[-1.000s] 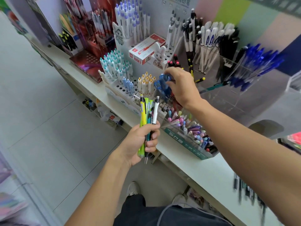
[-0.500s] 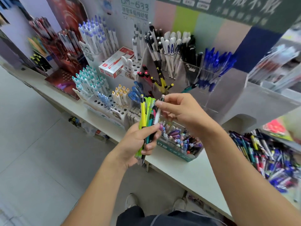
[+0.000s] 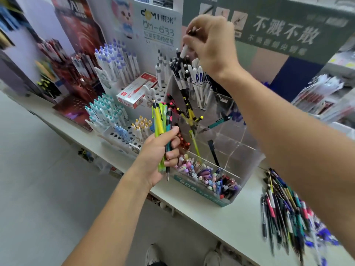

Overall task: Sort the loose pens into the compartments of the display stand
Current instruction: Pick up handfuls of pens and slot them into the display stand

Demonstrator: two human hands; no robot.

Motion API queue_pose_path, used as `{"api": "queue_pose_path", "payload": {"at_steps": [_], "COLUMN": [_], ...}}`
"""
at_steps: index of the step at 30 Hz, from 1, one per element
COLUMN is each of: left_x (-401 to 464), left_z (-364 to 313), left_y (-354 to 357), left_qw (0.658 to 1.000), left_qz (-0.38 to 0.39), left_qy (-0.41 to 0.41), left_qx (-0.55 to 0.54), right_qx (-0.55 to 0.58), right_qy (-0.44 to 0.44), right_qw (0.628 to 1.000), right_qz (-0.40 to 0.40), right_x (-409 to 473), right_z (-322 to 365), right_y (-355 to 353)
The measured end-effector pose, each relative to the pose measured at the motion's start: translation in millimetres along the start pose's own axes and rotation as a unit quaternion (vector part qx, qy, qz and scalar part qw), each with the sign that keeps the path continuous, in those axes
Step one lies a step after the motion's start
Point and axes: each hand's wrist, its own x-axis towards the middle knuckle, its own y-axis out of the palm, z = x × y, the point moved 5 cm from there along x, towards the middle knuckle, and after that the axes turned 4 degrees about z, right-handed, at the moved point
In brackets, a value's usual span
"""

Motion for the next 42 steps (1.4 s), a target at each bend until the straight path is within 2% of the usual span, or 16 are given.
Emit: {"api": "queue_pose_path", "payload": {"at_steps": [3, 6, 10, 15, 21, 24, 30, 33, 35, 38, 40, 42], "left_x": [-2, -6, -9, -6, -9, -9, -7, -8, -9, -8, -7, -2], "left_z": [-4, -3, -3, -7, -3, -1, 3, 7, 9, 12, 16, 24], "left_y": [-5, -8, -11, -10, -5, -4, -3, -1, 2, 1, -5, -12], "left_qw": [1.000, 1.000, 1.000, 0.999, 0.989, 0.988, 0.994, 0.995, 0.994, 0.995, 0.987, 0.969], "left_qz": [0.001, 0.000, -0.001, 0.033, 0.132, 0.135, 0.106, 0.103, 0.105, 0.072, 0.036, 0.004], "left_qy": [0.009, 0.013, 0.014, 0.005, -0.021, -0.027, -0.018, -0.011, -0.009, -0.008, 0.004, 0.020], "left_qx": [0.015, 0.009, 0.014, 0.005, -0.065, -0.066, -0.009, 0.018, 0.022, 0.064, 0.159, 0.246], "right_qx": [-0.152, -0.201, -0.223, -0.320, -0.280, -0.294, -0.368, -0.452, -0.461, -0.403, -0.350, -0.222], "right_qy": [0.001, 0.011, -0.006, -0.054, 0.002, 0.006, -0.060, -0.073, -0.072, -0.040, -0.024, 0.014], "right_qw": [0.983, 0.967, 0.964, 0.922, 0.945, 0.942, 0.897, 0.859, 0.850, 0.875, 0.911, 0.962], "right_qz": [0.107, 0.158, 0.144, 0.211, 0.169, 0.161, 0.236, 0.228, 0.245, 0.265, 0.216, 0.161], "right_x": [19, 25, 29, 16, 22, 22, 9, 6, 1, -9, -24, -58], "right_z": [-3, -1, 6, -3, -24, -25, -26, -37, -41, -24, -6, 6], "right_y": [23, 32, 22, 39, 47, 48, 62, 56, 58, 52, 31, 10]}}
